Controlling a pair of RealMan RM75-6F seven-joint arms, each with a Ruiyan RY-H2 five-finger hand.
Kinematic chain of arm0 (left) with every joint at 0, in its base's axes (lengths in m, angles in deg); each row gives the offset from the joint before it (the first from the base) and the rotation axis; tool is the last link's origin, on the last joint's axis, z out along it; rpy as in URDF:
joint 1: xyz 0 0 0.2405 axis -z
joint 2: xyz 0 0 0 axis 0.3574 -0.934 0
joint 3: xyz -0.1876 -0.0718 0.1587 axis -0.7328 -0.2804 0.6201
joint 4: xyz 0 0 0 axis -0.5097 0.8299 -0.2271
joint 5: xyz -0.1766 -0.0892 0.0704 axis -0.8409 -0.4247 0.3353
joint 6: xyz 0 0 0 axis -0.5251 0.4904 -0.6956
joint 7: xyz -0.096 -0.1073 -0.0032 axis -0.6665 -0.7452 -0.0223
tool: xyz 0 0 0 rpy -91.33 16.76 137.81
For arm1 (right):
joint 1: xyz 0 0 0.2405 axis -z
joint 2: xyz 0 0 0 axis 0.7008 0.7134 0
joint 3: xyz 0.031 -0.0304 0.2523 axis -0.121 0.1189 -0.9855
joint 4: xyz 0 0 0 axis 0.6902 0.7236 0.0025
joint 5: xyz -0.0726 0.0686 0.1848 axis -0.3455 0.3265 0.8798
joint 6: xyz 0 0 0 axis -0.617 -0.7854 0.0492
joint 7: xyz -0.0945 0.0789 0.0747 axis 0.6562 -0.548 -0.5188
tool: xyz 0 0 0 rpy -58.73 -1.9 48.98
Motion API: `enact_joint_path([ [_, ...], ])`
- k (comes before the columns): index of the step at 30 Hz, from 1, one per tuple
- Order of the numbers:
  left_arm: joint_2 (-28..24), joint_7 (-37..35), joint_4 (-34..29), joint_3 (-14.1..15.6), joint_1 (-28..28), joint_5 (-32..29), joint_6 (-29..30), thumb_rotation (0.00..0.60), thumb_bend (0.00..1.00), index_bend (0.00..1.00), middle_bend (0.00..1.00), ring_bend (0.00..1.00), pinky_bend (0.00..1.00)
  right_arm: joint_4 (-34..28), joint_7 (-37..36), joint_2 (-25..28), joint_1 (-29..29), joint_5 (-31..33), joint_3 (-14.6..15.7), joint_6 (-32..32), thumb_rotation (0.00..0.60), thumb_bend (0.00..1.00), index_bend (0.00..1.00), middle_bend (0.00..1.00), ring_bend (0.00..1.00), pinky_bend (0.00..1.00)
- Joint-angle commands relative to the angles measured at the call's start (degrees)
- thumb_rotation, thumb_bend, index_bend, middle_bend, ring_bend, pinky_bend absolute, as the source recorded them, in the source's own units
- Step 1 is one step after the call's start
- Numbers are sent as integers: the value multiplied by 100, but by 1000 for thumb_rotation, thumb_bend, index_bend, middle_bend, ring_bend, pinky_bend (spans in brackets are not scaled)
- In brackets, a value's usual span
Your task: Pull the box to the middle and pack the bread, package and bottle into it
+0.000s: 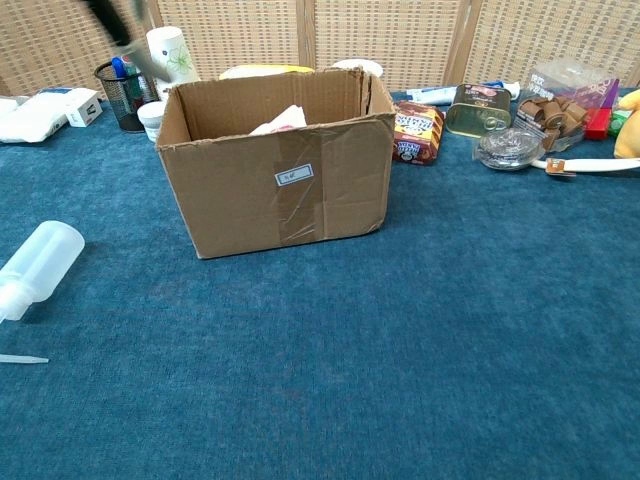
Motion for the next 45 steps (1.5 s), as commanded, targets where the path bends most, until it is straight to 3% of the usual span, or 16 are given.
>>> enact_joint_path([
  [1,-500,-1670,1033,1031,-1183,2372,458,600,40,67,0,0,418,-7,57,-14,-11,-27,18,16,600,0,129,128,102,288],
  [5,-406,-2409,1951,1344,-1550,3277,1000,600,40,67,0,0,425,-10,146,-37,-19,-51,38,33,600,0,129,128,102,288],
  [9,-21,-3044,3340,1563,-1904,4179,1910,600,30,67,0,0,424,-16,210,-54,-18,-79,59,30,600,0,129,128,102,288],
  [15,577,-3842,5292,1962,-2269,4976,2675,600,1,49,0,0,389,-8,342,-89,-44,-112,77,59,600,0,129,128,102,288],
  [21,1037,-4127,6686,2316,-2438,5583,3183,600,0,8,0,0,242,-30,369,-90,-32,-45,47,58,600,0,129,128,102,280],
  [31,1636,-4380,7852,2633,-2573,5978,3489,600,0,0,0,0,247,-65,282,-46,-14,-12,24,22,600,0,129,128,102,274],
  [45,2127,-4176,8534,2805,-2272,6133,3096,600,0,0,0,0,263,-81,234,-20,5,53,-12,11,600,0,129,128,102,265],
])
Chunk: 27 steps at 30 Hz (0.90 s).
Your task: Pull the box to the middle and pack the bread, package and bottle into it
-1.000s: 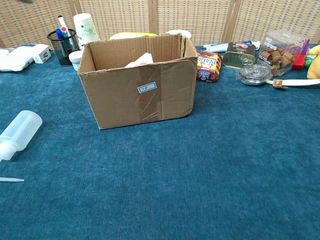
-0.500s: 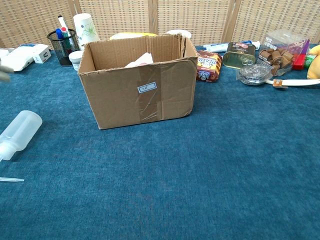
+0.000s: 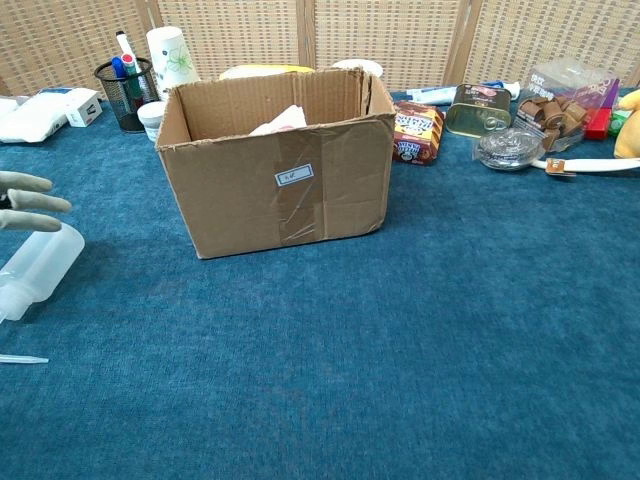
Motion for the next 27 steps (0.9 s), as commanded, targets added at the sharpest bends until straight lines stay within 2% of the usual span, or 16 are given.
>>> enact_joint_path([
  [1,90,111,70,-8,82,-33,-154,600,0,0,0,0,264,15,11,4,3,26,-15,5,600,0,129,127,102,259],
  [4,164,182,67,-35,151,-78,-285,600,0,0,0,0,271,27,59,12,12,60,-35,2,600,0,127,123,90,214],
  [9,217,305,44,-3,279,-80,-476,600,0,0,0,0,280,68,170,64,14,29,-28,-3,600,0,116,100,4,99],
  [18,241,496,-53,90,425,-52,-705,600,0,15,0,0,303,44,246,81,21,52,-51,-14,600,0,118,90,0,93],
  [24,330,666,-170,144,562,-4,-851,600,0,71,0,22,344,-10,191,104,35,29,-59,-67,600,0,121,90,0,93],
  [27,359,826,-225,223,631,75,-964,600,0,140,5,43,378,-11,187,103,41,39,-65,-74,600,0,122,90,0,92],
])
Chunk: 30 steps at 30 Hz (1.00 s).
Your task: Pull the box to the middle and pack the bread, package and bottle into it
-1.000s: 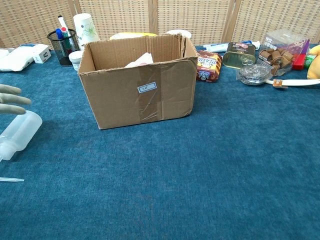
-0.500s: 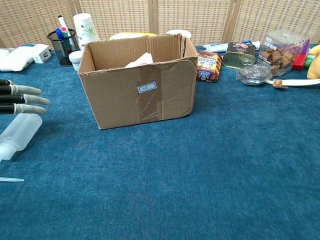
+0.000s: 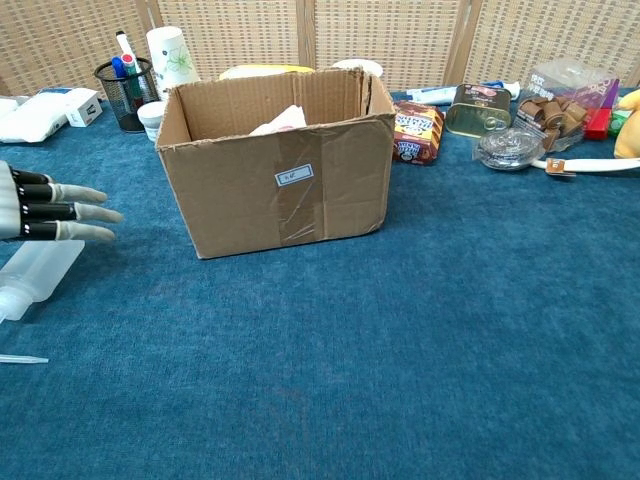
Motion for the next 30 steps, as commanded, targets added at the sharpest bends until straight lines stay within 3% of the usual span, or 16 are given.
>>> enact_joint_path([
  [1,40,183,-80,77,77,74,-125,600,0,172,19,57,395,-1,-16,0,4,7,-5,-6,600,0,122,90,0,92],
  [5,56,274,-159,54,77,25,-160,600,6,322,152,157,500,5,-72,3,9,33,-19,-4,600,0,123,91,0,93],
  [14,133,496,-103,97,87,66,-83,600,87,521,424,360,564,-2,-125,3,14,32,-23,-11,600,0,123,91,0,93],
  [25,127,470,-37,36,-83,-56,229,600,113,554,458,391,592,-26,-206,27,18,6,-12,-16,600,0,124,93,0,93],
  [30,-64,172,-129,-186,-259,-292,835,600,112,554,458,391,594,-39,-216,31,20,-7,-6,-21,600,0,124,93,0,93],
])
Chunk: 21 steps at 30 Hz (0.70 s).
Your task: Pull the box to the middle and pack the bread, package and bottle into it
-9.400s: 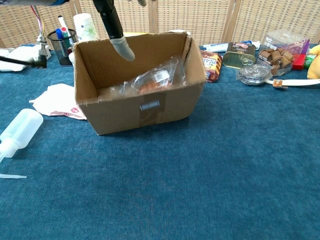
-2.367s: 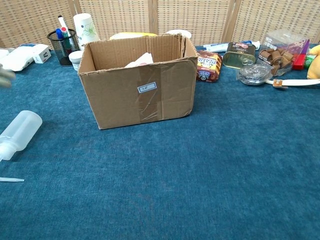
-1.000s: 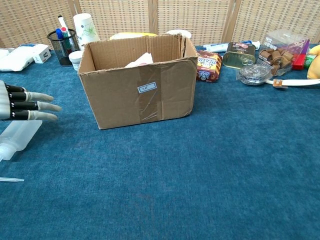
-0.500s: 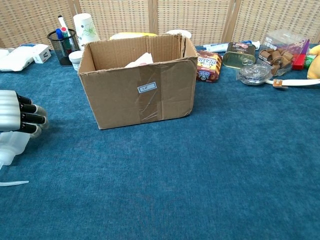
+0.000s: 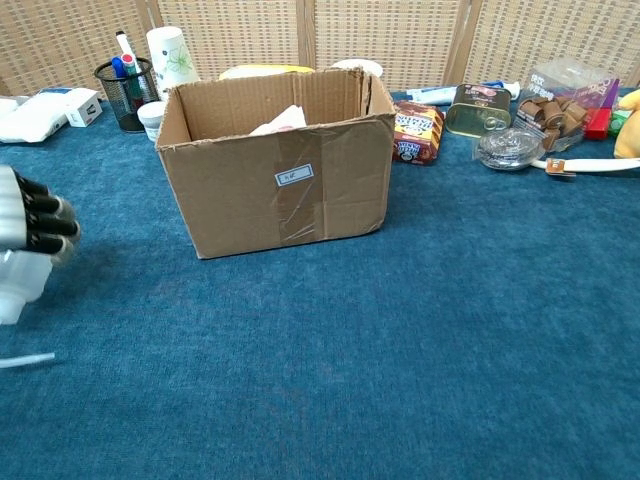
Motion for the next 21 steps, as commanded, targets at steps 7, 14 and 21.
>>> enact_joint_path([
  [7,-524,-573,-306,-607,-301,-542,1407,600,109,552,451,391,593,-33,78,-18,-19,-68,37,24,600,0,125,94,0,93],
  [14,-1004,-1088,-1461,-1377,-82,-1300,1417,600,108,569,474,399,601,-89,140,-19,-15,-100,53,8,600,0,126,94,0,93],
  [21,-1876,-535,-4074,-1970,392,-2031,151,600,108,566,475,410,592,-96,120,-8,-15,-108,59,8,600,0,126,94,0,93],
])
